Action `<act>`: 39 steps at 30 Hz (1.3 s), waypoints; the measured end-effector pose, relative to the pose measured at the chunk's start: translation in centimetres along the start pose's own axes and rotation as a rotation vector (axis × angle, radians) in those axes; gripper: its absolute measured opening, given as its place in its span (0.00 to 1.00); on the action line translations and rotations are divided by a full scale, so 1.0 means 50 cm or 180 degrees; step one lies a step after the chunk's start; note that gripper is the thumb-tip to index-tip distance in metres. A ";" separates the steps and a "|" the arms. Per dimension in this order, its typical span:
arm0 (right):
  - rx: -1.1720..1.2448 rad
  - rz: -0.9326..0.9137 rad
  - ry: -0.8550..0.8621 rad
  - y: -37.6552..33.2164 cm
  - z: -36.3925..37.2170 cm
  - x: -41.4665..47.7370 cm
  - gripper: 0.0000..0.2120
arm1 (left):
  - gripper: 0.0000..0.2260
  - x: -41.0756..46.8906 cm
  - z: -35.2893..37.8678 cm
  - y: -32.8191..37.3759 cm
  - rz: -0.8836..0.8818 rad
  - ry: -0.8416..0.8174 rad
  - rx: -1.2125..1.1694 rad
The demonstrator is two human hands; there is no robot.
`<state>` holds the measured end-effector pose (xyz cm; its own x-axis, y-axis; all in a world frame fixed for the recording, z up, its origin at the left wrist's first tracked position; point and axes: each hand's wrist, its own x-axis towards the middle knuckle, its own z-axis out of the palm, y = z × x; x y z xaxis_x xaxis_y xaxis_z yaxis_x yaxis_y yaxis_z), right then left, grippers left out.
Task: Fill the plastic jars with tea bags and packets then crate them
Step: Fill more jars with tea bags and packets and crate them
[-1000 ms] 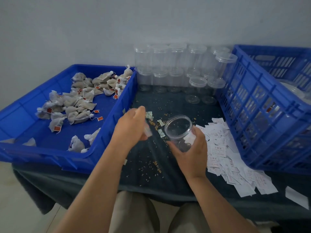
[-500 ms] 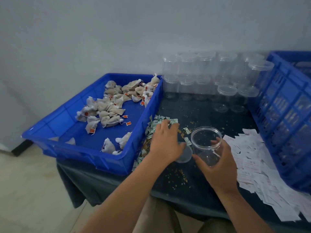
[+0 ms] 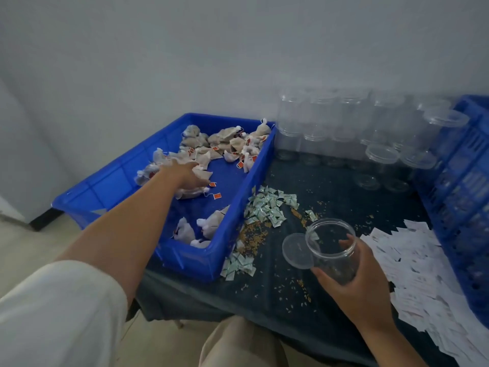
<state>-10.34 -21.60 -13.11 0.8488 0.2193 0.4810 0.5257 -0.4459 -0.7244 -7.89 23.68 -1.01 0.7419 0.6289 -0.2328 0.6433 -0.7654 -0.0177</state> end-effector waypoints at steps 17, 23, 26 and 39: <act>0.0149 0.0197 0.0077 -0.001 -0.005 0.002 0.40 | 0.21 -0.039 0.018 0.050 0.1297 -0.0459 -0.2058; 0.0066 0.0161 -0.0012 -0.007 -0.006 0.005 0.43 | 0.20 -0.147 -0.067 0.095 0.1704 0.0242 -0.2222; 0.0099 0.0148 -0.0060 -0.004 -0.007 0.001 0.45 | 0.19 -0.219 -0.104 0.137 0.2018 0.0545 -0.2285; 0.0007 -0.0057 -0.0157 0.001 -0.009 0.001 0.37 | 0.17 -0.381 -0.039 0.405 0.2424 0.0097 -0.3619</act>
<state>-10.30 -22.01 -12.89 0.8410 0.2697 0.4690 0.5408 -0.4397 -0.7170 -8.63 -3.55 4.95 0.9732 0.1206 0.1958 -0.1337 -0.3962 0.9084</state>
